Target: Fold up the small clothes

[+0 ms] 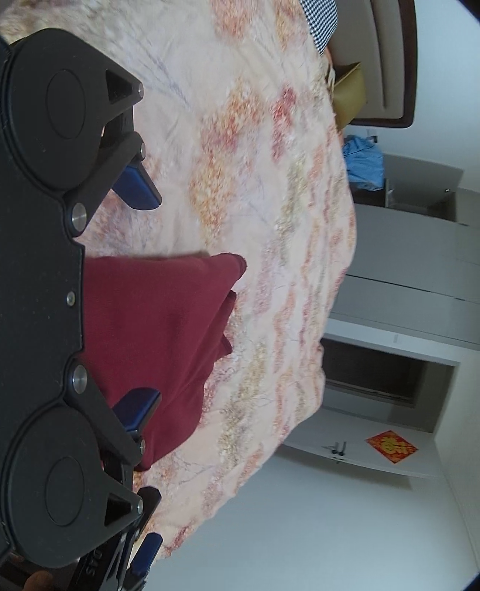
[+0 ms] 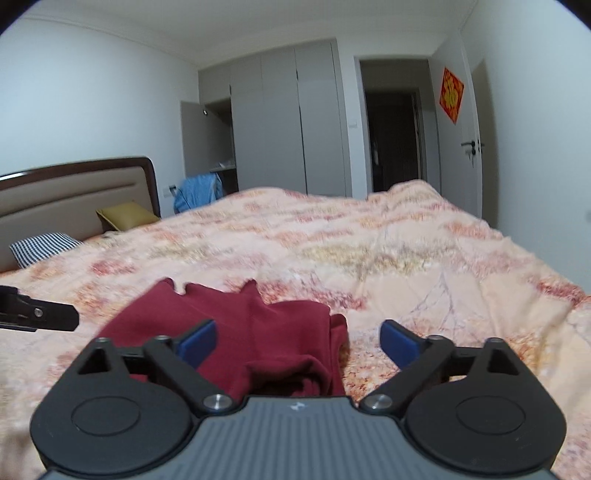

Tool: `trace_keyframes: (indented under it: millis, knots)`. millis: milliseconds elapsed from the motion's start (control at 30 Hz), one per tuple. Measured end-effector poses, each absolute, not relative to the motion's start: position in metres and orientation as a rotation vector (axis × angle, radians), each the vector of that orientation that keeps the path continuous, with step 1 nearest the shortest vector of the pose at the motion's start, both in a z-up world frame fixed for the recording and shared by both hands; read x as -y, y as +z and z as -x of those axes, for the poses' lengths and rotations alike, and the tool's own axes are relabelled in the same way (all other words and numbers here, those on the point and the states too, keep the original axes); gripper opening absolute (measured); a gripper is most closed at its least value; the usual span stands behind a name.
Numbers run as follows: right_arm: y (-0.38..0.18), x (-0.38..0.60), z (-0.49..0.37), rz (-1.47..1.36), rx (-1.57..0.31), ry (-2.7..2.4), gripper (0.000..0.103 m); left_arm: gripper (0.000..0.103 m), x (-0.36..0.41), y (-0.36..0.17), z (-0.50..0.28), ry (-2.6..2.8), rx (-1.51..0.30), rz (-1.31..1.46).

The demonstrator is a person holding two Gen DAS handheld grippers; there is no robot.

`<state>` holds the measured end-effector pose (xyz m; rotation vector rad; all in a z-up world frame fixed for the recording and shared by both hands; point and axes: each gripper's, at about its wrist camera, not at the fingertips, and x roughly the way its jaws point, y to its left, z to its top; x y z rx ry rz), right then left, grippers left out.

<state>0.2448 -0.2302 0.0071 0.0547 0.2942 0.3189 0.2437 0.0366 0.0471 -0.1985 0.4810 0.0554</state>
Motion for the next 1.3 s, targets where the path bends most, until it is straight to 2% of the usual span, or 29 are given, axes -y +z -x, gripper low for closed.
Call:
trace_keyframes:
  millis: [333, 700, 1300]
  knots:
    - [0.021, 0.241, -0.144, -0.045, -0.205, 0.334, 0.103, 0.102, -0.022, 0.04, -0.152, 0.058, -0.406, 0.136]
    - [-0.002, 0.247, -0.062, 0.022, -0.196, 0.275, 0.103, 0.102, -0.009, 0.003, -0.1, 0.024, -0.4, 0.11]
    - [-0.022, 0.251, -0.055, 0.014, -0.253, 0.241, 0.103, 0.102, -0.014, -0.016, -0.102, 0.037, -0.479, 0.137]
